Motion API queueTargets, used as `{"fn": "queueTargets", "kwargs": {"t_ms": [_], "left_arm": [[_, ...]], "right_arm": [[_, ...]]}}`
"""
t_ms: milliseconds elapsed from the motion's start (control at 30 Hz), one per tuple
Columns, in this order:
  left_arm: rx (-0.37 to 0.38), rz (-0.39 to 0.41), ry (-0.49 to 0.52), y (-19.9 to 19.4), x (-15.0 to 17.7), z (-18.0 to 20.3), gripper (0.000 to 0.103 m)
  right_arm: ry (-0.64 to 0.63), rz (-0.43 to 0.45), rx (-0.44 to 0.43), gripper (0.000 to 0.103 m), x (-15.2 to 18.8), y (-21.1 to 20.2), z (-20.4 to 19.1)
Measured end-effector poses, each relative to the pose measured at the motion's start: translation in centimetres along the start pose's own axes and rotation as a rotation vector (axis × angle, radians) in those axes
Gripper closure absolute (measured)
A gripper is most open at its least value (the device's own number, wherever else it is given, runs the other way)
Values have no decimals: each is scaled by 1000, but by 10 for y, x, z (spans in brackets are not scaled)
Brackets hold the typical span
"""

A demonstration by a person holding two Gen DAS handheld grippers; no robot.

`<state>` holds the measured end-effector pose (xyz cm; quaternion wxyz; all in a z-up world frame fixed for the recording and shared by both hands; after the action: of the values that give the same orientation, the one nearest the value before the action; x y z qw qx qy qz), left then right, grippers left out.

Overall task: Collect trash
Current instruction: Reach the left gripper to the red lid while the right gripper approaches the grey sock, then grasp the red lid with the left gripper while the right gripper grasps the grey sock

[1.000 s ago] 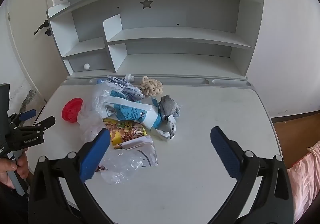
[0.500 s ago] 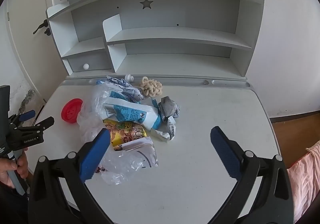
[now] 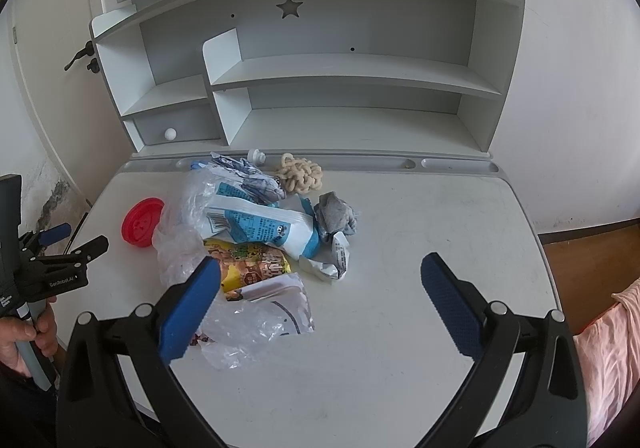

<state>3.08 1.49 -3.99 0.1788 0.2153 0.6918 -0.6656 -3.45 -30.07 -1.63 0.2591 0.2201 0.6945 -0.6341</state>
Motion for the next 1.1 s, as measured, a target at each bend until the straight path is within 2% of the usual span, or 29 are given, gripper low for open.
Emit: {"fn": "queueTargets", "kwargs": {"t_ms": [533, 700, 900, 1100], "left_arm": [[0, -25, -9, 13, -1, -8, 6], [7, -61, 5, 35, -8, -9, 6], [2, -92, 81, 69, -26, 9, 6], [29, -160, 44, 103, -37, 3, 6]], "right_arm": [[3, -13, -3, 6, 0, 3, 2], [8, -14, -9, 6, 1, 7, 3], [5, -32, -14, 6, 0, 15, 4], [6, -46, 5, 6, -4, 24, 10]]}}
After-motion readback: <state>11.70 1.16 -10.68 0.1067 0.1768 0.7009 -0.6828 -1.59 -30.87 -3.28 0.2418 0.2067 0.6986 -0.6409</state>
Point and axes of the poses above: each gripper's, at about its wrist camera, not at the fingertips, and y roughly the way its jaws point, z to its right, x to its underside, the point moved 4 cm from there along y, roughly the way its jaws point, and after that the axes turned 9 degrees about -z, right-handed, at the moved point
